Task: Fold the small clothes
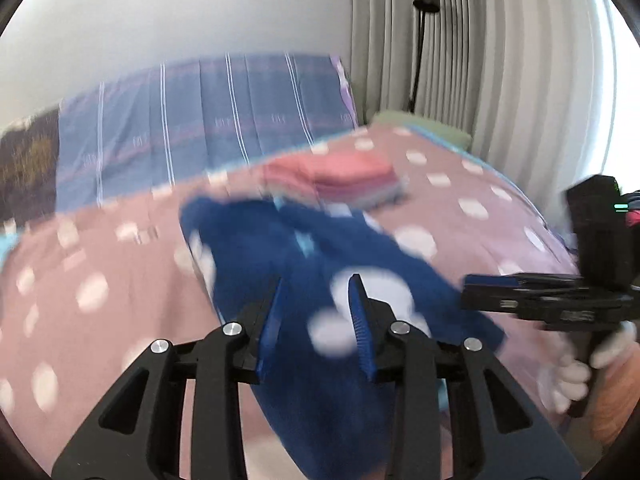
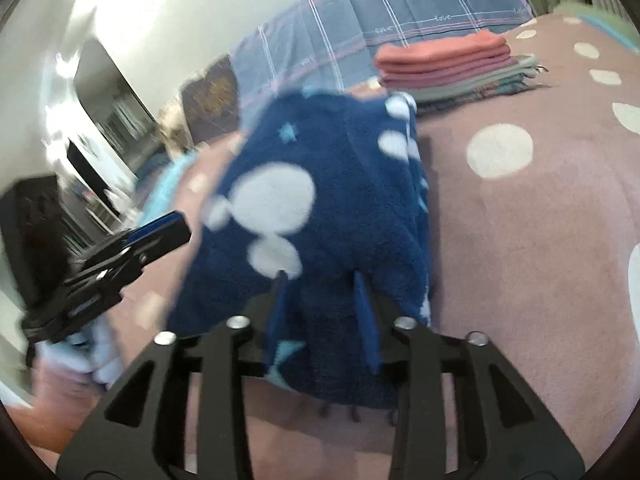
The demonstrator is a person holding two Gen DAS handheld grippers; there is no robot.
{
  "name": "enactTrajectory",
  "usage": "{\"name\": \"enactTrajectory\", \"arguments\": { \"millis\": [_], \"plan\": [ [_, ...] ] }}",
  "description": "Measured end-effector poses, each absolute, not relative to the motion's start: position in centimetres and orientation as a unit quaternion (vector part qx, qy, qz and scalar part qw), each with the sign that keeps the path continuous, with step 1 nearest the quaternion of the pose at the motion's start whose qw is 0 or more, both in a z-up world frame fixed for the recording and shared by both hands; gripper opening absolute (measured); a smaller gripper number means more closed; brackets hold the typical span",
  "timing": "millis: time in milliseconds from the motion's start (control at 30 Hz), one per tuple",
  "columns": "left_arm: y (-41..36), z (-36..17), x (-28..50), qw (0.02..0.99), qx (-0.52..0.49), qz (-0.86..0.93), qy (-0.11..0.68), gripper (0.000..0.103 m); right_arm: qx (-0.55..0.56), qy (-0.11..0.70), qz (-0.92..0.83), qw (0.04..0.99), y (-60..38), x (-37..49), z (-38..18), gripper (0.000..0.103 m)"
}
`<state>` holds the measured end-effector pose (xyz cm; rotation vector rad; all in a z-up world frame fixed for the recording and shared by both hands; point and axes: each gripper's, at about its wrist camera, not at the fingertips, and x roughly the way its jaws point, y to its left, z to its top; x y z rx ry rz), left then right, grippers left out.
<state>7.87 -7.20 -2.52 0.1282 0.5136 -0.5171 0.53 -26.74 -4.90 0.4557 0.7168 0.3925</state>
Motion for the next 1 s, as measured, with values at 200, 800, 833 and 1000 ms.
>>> {"name": "enactTrajectory", "arguments": {
  "millis": [200, 800, 833, 1000],
  "plan": [
    [-8.2, -3.8, 17.4, 0.927, 0.050, -0.227, 0.296, 0.035, 0.172, 0.277, 0.184, 0.927, -25.3, 2.1, 1.1, 0.052],
    [-6.3, -4.8, 23.2, 0.925, 0.043, -0.213, 0.310, 0.039, 0.108, 0.394, 0.166, 0.898, -23.8, 7.8, -1.8, 0.056],
    [-6.3, -4.5, 24.5, 0.928, 0.049, -0.203, 0.310, 0.039, 0.098, 0.365, 0.167, 0.911, -23.9, 8.2, 0.1, 0.057],
    [-6.7, -8.9, 30.7, 0.908, 0.060, -0.168, 0.379, 0.049, 0.126, 0.356, 0.186, 0.907, -22.8, 13.4, 1.6, 0.058]
  ]
}}
